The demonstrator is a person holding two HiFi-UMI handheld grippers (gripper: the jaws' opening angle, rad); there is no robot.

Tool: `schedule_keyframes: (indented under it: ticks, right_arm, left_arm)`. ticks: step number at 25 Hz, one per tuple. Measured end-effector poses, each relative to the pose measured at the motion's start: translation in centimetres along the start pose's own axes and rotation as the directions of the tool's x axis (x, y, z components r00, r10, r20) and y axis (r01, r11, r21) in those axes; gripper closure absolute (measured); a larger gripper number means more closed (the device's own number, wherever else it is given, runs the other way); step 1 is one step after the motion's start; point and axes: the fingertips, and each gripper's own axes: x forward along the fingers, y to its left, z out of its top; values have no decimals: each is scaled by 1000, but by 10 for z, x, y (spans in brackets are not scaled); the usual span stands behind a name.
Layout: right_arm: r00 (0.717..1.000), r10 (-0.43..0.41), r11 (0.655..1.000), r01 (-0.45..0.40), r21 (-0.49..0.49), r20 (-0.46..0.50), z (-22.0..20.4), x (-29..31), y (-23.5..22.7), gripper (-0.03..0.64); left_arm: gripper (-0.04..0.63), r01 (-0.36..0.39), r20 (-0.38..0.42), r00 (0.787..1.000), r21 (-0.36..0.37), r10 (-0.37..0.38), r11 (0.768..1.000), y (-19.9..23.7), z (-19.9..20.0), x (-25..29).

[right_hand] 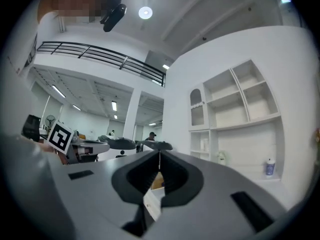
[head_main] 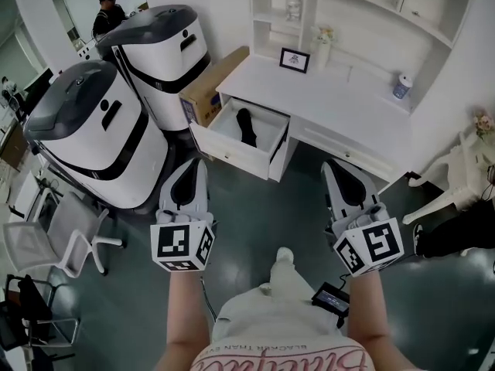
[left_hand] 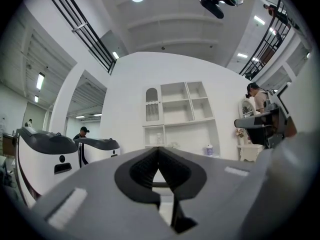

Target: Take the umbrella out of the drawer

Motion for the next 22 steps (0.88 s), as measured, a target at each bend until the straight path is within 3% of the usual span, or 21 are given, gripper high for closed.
schedule_keyframes:
  ticks: [11,22]
  right_arm:
    - [999,27,998,-29,-49,-47,-24,90,-16,607]
    - [997,65,996,-63,62,-29,-56,224,-72,607]
  left_arm:
    - [586,-48,20,999,-26,49,998,48,-11,48]
    - [586,-125,-12,992,-26,125,992,118,-38,153]
